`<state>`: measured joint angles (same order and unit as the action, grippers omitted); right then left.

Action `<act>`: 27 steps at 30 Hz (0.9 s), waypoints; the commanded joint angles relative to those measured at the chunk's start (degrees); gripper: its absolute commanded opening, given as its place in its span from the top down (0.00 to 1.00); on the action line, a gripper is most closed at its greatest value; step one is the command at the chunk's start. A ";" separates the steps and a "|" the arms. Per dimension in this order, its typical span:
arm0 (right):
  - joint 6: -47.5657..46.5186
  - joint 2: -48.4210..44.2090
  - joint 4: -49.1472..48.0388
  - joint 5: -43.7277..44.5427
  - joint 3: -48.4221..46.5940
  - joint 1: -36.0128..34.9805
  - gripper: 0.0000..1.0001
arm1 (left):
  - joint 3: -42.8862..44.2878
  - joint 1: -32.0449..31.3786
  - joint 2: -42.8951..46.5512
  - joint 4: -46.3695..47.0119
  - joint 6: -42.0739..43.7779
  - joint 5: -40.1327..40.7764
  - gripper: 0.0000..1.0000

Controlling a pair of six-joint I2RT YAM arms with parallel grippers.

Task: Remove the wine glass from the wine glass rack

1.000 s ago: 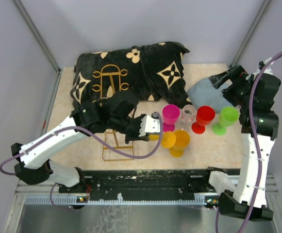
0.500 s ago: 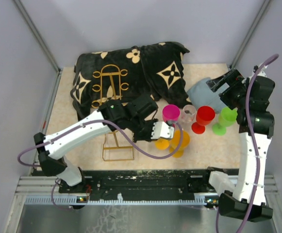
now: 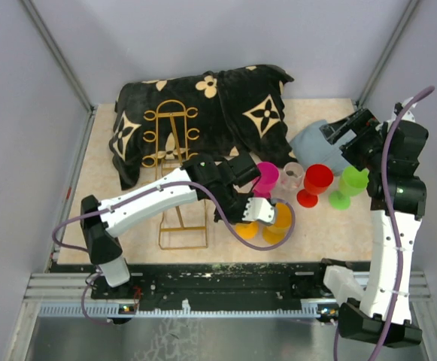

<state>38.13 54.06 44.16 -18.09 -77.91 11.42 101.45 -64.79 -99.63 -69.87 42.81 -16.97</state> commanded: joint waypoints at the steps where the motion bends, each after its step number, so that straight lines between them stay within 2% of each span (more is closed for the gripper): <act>1: -0.27 -1.83 -1.43 -0.28 -1.40 0.14 0.07 | 2.60 -0.42 -1.97 -3.18 3.51 -0.90 1.00; 15: -1.91 -3.56 2.00 1.12 -3.04 0.18 0.06 | 8.84 -1.05 -10.56 -5.28 2.22 2.20 1.00; 24: -1.79 -3.88 2.18 0.51 -2.27 0.17 0.05 | 9.81 -1.36 -13.31 -5.74 0.78 6.01 1.00; 27: -1.51 -3.92 1.82 0.22 -1.81 0.16 0.05 | 10.27 -1.48 -13.47 -6.23 0.64 6.37 0.77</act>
<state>37.17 51.03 47.57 -17.63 -78.11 11.42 109.10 -65.60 -112.75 -74.08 43.94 -11.99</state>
